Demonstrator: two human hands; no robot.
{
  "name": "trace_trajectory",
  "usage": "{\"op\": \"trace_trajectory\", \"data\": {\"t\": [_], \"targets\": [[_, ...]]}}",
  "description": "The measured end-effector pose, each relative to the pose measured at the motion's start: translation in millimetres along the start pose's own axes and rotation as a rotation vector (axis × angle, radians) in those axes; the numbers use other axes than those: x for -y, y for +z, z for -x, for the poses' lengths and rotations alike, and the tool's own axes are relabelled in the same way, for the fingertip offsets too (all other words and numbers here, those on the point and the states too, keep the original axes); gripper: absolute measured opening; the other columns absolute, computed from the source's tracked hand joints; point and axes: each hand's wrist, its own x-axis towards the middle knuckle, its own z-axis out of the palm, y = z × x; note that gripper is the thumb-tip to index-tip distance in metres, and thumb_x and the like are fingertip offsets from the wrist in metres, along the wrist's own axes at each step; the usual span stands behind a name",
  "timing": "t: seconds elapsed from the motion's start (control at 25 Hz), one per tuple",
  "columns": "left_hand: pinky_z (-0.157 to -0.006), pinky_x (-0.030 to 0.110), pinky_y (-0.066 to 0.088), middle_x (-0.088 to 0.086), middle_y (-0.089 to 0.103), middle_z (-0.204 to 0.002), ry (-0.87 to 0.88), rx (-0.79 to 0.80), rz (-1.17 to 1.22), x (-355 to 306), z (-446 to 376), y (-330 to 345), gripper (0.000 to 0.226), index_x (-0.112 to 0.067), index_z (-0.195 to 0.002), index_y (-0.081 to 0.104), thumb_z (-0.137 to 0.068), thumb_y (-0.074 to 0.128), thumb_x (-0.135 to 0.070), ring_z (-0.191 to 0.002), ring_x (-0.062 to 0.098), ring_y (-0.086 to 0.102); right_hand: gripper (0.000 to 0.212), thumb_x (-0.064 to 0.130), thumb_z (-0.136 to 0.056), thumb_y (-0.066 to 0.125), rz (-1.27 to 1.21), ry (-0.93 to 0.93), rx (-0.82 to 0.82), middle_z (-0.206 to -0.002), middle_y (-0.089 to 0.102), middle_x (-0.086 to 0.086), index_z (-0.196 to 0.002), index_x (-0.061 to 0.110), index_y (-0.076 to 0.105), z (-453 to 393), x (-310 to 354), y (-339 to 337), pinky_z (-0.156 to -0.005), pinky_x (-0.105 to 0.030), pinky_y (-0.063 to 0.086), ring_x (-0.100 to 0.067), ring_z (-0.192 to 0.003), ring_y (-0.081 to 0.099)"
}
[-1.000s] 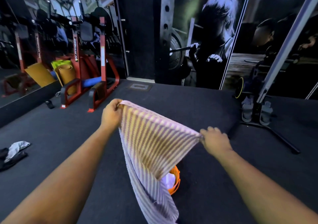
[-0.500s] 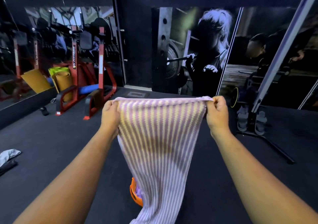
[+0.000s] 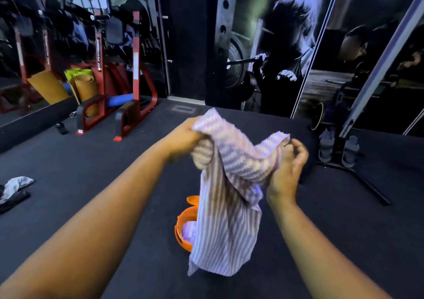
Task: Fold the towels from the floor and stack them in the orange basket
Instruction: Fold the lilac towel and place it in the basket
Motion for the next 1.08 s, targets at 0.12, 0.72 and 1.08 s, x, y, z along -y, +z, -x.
{"op": "trace_trajectory", "data": {"t": [0.12, 0.72, 1.08], "targets": [[-0.043, 0.023, 0.026, -0.002, 0.040, -0.044, -0.121, -0.099, 0.420, -27, -12, 21, 0.055, -0.023, -0.050, 0.055, -0.104, 0.046, -0.020, -0.038, 0.012, 0.035, 0.116, 0.052, -0.079, 0.079, 0.212, 0.198, 0.483, -0.158, 0.032, 0.007, -0.159, 0.011, 0.005, 51, -45, -11, -0.110, -0.020, 0.038, 0.003, -0.139, 0.041], [-0.094, 0.034, 0.055, -0.003, 0.067, -0.131, -0.415, 0.310, 0.123, 182, 90, 77, 0.101, -0.022, -0.138, 0.052, -0.061, 0.074, -0.084, -0.118, 0.015, 0.064, 0.039, 0.038, -0.083, 0.080, 0.150, 0.400, 0.268, -0.090, 0.070, 0.003, -0.096, 0.005, 0.063, 13, -35, 34, -0.091, -0.039, 0.056, -0.012, -0.090, 0.069], [-0.067, 0.035, 0.046, -0.001, 0.060, -0.077, -0.184, -0.075, 0.011, 161, 86, 80, 0.025, -0.011, -0.090, 0.067, -0.096, 0.060, -0.034, -0.073, 0.013, 0.054, 0.036, 0.037, -0.104, 0.051, 0.327, 0.659, 0.329, -0.106, 0.073, -0.019, -0.122, 0.007, 0.061, -23, -34, 9, -0.075, -0.040, 0.062, -0.028, -0.096, 0.075]]}}
